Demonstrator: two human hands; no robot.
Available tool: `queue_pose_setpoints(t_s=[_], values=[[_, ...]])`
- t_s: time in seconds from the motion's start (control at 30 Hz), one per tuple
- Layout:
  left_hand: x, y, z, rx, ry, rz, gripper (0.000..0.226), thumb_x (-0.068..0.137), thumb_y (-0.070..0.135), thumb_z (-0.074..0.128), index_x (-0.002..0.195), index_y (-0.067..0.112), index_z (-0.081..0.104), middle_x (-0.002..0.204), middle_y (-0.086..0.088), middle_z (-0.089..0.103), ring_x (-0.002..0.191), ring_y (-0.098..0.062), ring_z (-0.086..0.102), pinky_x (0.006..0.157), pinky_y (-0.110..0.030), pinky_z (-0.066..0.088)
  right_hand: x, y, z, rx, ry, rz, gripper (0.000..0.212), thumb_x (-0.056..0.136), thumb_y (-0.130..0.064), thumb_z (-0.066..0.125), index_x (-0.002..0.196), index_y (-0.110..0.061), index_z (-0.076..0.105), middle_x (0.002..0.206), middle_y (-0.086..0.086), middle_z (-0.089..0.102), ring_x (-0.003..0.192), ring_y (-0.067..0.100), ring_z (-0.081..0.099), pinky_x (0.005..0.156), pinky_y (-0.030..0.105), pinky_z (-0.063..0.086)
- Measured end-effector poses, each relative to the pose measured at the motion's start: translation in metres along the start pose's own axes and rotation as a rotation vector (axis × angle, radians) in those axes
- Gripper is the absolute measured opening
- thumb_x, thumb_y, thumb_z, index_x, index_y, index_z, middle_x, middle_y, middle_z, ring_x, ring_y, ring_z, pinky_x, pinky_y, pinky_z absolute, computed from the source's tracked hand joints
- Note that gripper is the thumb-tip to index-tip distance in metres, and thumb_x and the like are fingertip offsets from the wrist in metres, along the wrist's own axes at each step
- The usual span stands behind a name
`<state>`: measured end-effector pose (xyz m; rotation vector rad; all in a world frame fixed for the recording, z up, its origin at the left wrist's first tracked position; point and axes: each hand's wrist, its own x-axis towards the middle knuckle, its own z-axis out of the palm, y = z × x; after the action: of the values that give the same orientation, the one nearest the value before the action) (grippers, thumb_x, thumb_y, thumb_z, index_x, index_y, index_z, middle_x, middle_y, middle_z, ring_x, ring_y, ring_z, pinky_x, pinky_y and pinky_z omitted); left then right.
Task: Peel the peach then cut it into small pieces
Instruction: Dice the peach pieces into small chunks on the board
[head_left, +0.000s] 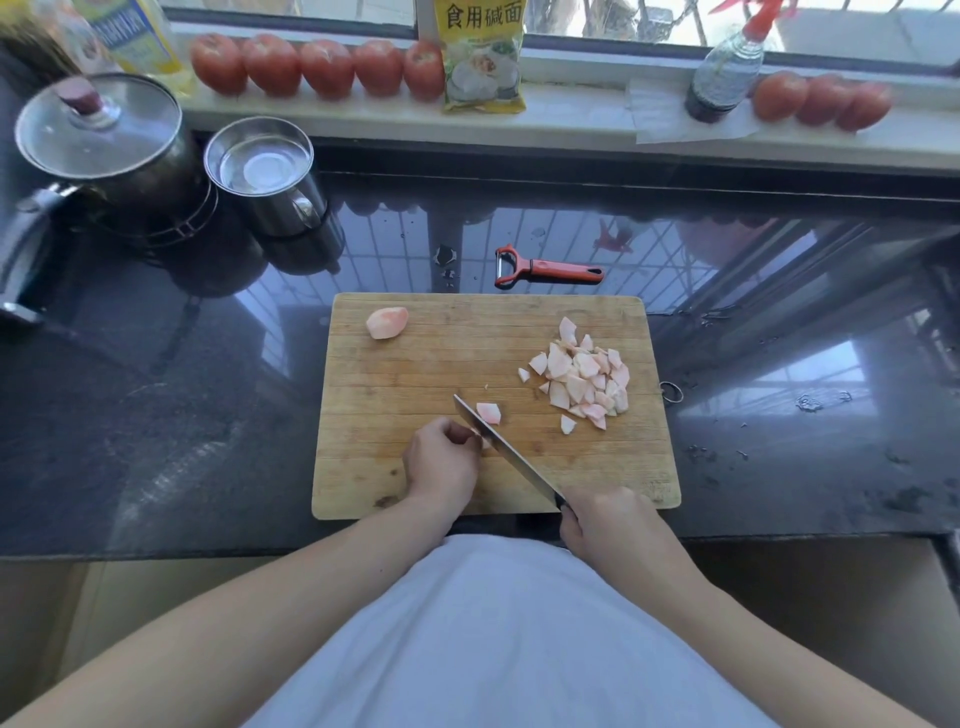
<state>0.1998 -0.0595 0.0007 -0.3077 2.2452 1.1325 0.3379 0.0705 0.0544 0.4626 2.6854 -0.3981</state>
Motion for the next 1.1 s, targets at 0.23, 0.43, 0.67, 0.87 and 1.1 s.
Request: queue_pose_setpoints(t_s=[0.23, 0.43, 0.67, 0.87, 1.1], values=[[-0.002, 0.009, 0.001, 0.066, -0.007, 0.088, 0.016, 0.094, 0.018, 0.066, 0.078, 0.02, 0.065, 0.082, 0.006, 0.069, 0.085, -0.019, 0.063, 0.065, -0.031, 0.042, 0.0, 0.001, -0.003, 0.044, -0.022, 0.065, 0.02, 0.099, -0.018, 0.048, 0.091, -0.01, 0.065, 0.081, 0.009, 0.069, 0.077, 0.032, 0.065, 0.065, 0.04, 0.05], [0.002, 0.006, 0.003, 0.099, -0.011, 0.108, 0.015, 0.092, 0.017, 0.067, 0.077, 0.018, 0.067, 0.087, 0.003, 0.069, 0.088, -0.02, 0.063, 0.066, -0.031, 0.04, 0.002, 0.001, -0.004, 0.027, -0.052, 0.072, 0.02, 0.099, -0.017, 0.047, 0.094, -0.01, 0.066, 0.084, 0.01, 0.069, 0.08, 0.033, 0.066, 0.065, 0.038, 0.049], [0.003, 0.003, -0.001, 0.136, -0.02, 0.117, 0.019, 0.093, 0.015, 0.066, 0.075, 0.019, 0.066, 0.083, 0.002, 0.068, 0.088, -0.023, 0.063, 0.067, -0.03, 0.04, 0.016, -0.003, -0.004, 0.002, -0.117, 0.073, 0.018, 0.099, -0.017, 0.047, 0.084, -0.012, 0.056, 0.072, 0.008, 0.056, 0.072, 0.034, 0.058, 0.06, 0.034, 0.039], [0.006, 0.003, 0.0, 0.119, -0.018, 0.113, 0.023, 0.093, 0.016, 0.068, 0.072, 0.024, 0.063, 0.082, 0.002, 0.069, 0.088, -0.023, 0.064, 0.07, -0.03, 0.042, 0.03, -0.01, 0.006, -0.075, -0.115, 0.063, 0.016, 0.1, -0.015, 0.044, 0.087, -0.016, 0.052, 0.064, 0.0, 0.043, 0.062, 0.026, 0.044, 0.05, 0.031, 0.03], [0.005, 0.002, 0.002, 0.124, -0.006, 0.133, 0.013, 0.093, 0.019, 0.07, 0.08, 0.016, 0.072, 0.082, 0.002, 0.071, 0.086, -0.022, 0.064, 0.071, -0.029, 0.042, 0.043, -0.025, 0.005, 0.099, -0.03, 0.062, 0.018, 0.101, -0.014, 0.044, 0.085, -0.013, 0.053, 0.082, 0.008, 0.063, 0.071, 0.029, 0.056, 0.058, 0.033, 0.039]])
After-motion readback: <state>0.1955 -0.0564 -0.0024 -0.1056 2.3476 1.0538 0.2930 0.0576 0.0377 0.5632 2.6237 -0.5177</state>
